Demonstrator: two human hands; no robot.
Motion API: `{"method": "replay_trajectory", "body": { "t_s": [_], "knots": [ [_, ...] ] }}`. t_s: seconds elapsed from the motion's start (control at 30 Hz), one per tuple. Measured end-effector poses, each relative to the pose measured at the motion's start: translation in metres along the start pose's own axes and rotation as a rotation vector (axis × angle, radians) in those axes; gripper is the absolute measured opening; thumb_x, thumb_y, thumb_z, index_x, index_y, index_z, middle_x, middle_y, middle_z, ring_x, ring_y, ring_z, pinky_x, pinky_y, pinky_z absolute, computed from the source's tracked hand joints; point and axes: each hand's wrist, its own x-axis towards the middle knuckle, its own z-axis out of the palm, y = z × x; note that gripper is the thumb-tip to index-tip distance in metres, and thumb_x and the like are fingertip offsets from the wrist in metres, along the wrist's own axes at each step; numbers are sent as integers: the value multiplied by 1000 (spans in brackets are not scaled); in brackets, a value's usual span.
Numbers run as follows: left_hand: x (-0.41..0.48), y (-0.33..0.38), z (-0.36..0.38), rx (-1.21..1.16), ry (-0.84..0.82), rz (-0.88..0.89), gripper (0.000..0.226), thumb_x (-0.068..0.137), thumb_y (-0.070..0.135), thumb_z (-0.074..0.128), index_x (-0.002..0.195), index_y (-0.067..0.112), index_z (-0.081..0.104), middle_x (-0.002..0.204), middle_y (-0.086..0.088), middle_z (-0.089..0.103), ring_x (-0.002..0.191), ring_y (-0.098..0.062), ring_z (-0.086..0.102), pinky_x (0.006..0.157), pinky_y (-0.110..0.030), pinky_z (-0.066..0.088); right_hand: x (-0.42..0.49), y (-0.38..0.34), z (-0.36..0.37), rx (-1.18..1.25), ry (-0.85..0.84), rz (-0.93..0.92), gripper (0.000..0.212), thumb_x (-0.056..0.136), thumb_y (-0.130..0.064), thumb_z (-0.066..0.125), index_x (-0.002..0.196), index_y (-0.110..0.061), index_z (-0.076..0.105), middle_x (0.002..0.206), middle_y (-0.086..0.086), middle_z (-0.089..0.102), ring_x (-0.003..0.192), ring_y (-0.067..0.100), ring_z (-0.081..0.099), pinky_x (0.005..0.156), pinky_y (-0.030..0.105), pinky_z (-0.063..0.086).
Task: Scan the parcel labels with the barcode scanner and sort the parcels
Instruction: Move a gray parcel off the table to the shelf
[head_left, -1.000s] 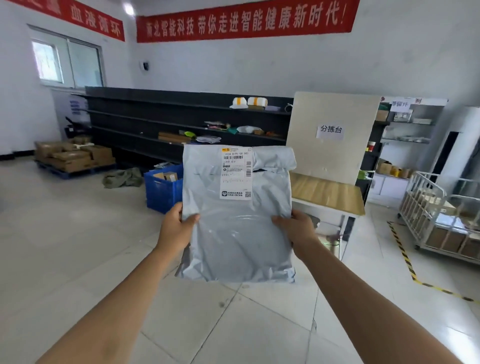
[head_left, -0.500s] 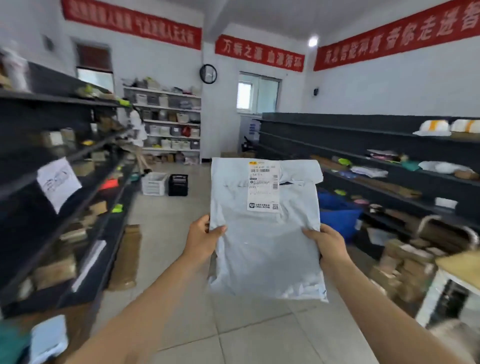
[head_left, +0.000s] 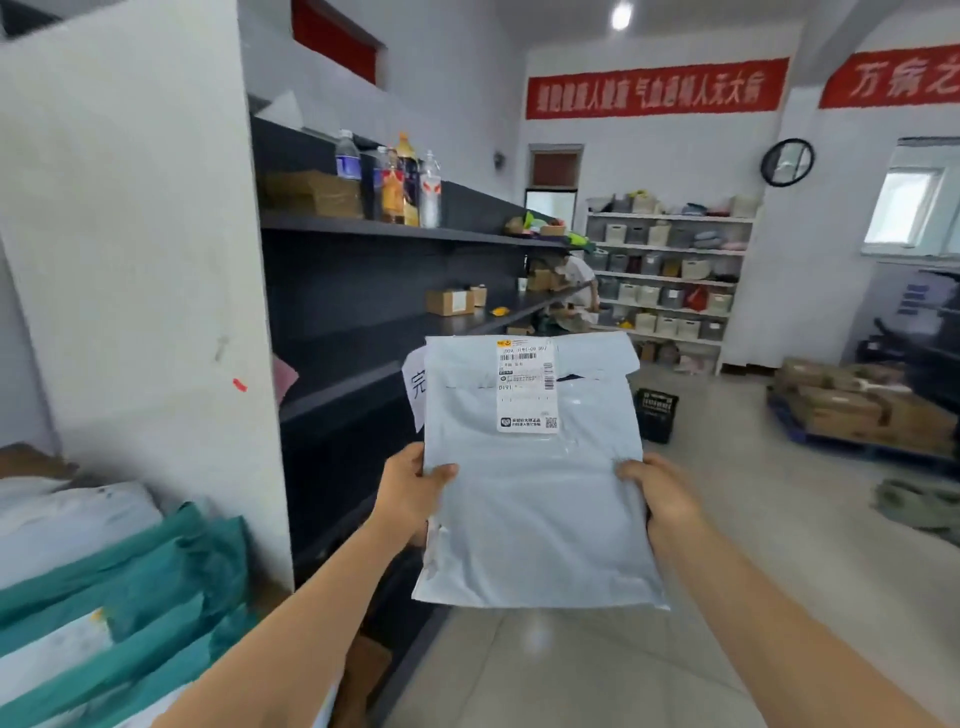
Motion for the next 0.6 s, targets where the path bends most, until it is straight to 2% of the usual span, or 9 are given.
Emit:
{"method": "replay_trajectory", "body": {
  "t_s": [0.1, 0.2, 0.23, 0.3, 0.43, 0.53, 0.6],
  "knots": [
    [61, -6, -14, 7, 95, -2, 12, 87, 5, 64, 89, 17, 61, 94, -4, 70, 88, -25, 68, 74, -35, 56, 83, 2, 51, 31, -78, -5, 25, 73, 13, 50, 81, -5, 64, 67, 12, 68, 68, 29, 57, 65, 33, 46],
    [116, -14, -26, 28, 235, -19, 7, 87, 8, 63, 93, 11, 61, 94, -8, 69, 88, -28, 67, 78, -41, 57, 150, 14, 101, 10, -148, 11, 50, 56, 3, 51, 103, -8, 66, 100, 18, 68, 86, 32, 61, 68, 33, 49],
    [132, -18, -30, 43, 296, -33, 5, 87, 9, 63, 91, 10, 60, 91, -9, 68, 86, -29, 66, 77, -42, 57, 170, 18, 115, 10, -170, 23, 56, 54, 1, 50, 107, -11, 65, 105, 16, 66, 89, 32, 61, 67, 32, 49],
    [162, -25, -37, 29, 413, -66, 4, 88, 10, 63, 85, 11, 59, 83, -8, 66, 80, -29, 65, 72, -40, 56, 205, 24, 145, 8, -241, 52, 58, 55, 0, 49, 109, -14, 64, 104, 12, 64, 90, 30, 60, 69, 31, 47],
    [214, -42, -52, -51, 617, -124, 7, 87, 11, 62, 81, 9, 60, 77, -9, 66, 70, -28, 62, 62, -33, 52, 271, 38, 206, 10, -484, 230, 47, 58, -7, 54, 102, -2, 69, 91, 16, 66, 79, 31, 60, 66, 32, 47],
    [253, -49, -61, -61, 767, -101, 6, 87, 10, 61, 81, 11, 61, 79, -8, 66, 72, -27, 63, 61, -30, 51, 316, 44, 256, -20, -669, 247, 44, 67, -5, 54, 108, -12, 70, 104, 16, 69, 94, 34, 61, 81, 38, 50],
    [278, -47, -66, -20, 863, -74, 12, 88, 8, 61, 77, 11, 59, 76, -5, 64, 69, -22, 61, 58, -27, 48, 342, 42, 290, -60, -818, 203, 46, 76, 5, 47, 112, -15, 68, 104, 13, 70, 98, 35, 62, 87, 42, 49]
  ]
}}
